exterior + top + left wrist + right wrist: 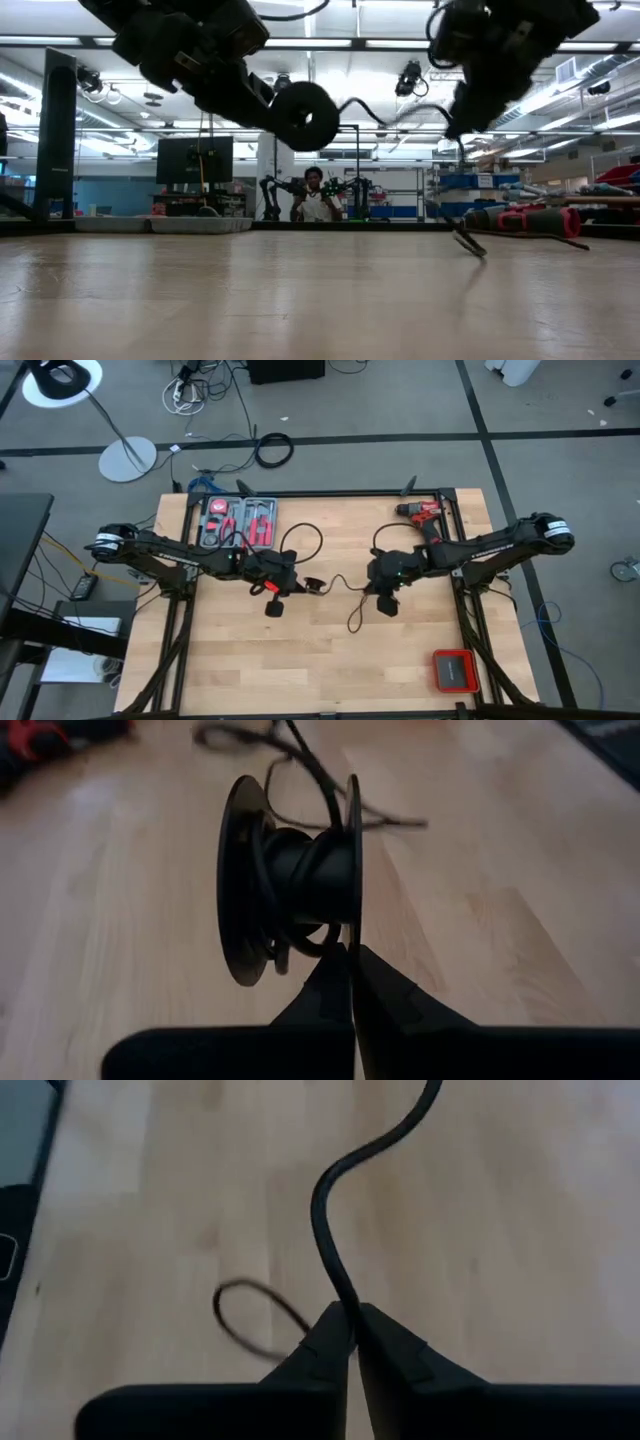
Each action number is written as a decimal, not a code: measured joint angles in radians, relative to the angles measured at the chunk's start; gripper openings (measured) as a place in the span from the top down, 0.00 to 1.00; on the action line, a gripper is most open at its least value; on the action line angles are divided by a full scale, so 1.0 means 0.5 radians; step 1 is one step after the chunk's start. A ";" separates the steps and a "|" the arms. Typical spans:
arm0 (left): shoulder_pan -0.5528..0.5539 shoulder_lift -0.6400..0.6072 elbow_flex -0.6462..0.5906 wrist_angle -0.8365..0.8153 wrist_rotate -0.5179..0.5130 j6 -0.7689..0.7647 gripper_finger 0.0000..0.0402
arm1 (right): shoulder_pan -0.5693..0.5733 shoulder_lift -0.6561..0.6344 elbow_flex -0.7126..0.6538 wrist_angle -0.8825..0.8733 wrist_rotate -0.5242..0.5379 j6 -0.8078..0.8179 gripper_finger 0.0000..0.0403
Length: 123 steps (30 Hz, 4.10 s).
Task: Coil cords
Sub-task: Uncoil the black wire from the black spool
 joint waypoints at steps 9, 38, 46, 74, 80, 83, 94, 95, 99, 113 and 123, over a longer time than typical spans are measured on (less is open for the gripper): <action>-0.076 0.000 0.000 0.253 0.001 0.029 1.00 | 0.042 0.099 -0.040 -0.415 -0.301 0.616 0.90; -0.220 0.000 0.125 0.228 0.365 0.316 1.00 | 0.165 0.079 -0.041 1.077 -0.109 0.065 0.58; -0.220 0.000 0.125 0.261 -0.098 0.153 1.00 | 0.168 0.086 -0.040 1.165 0.305 -0.142 0.62; -0.283 0.000 0.126 0.448 -0.254 0.285 1.00 | 0.350 0.119 -0.040 0.701 0.228 -0.273 0.67; -0.283 0.000 0.126 0.445 -0.254 0.211 1.00 | 0.401 0.168 -0.040 0.586 0.434 -0.276 0.68; -0.283 0.000 0.126 0.449 -0.254 0.210 1.00 | 0.406 0.195 -0.040 0.585 0.452 -0.295 0.68; -0.283 0.000 0.127 0.474 -0.249 0.203 1.00 | 0.406 0.439 -0.040 0.693 0.481 -0.290 0.71; -0.283 0.000 0.127 0.473 -0.249 0.202 1.00 | 0.406 0.441 -0.040 0.684 0.480 -0.290 0.72; -0.283 0.000 0.127 0.457 -0.249 0.201 1.00 | 0.406 0.429 -0.040 0.665 0.470 -0.266 0.76; -0.285 0.000 0.127 0.478 -0.254 0.200 1.00 | 0.396 0.441 -0.040 0.680 0.479 -0.214 0.94; -0.357 0.000 0.127 0.476 -0.242 0.204 1.00 | 0.422 0.440 -0.040 0.689 0.382 0.022 0.98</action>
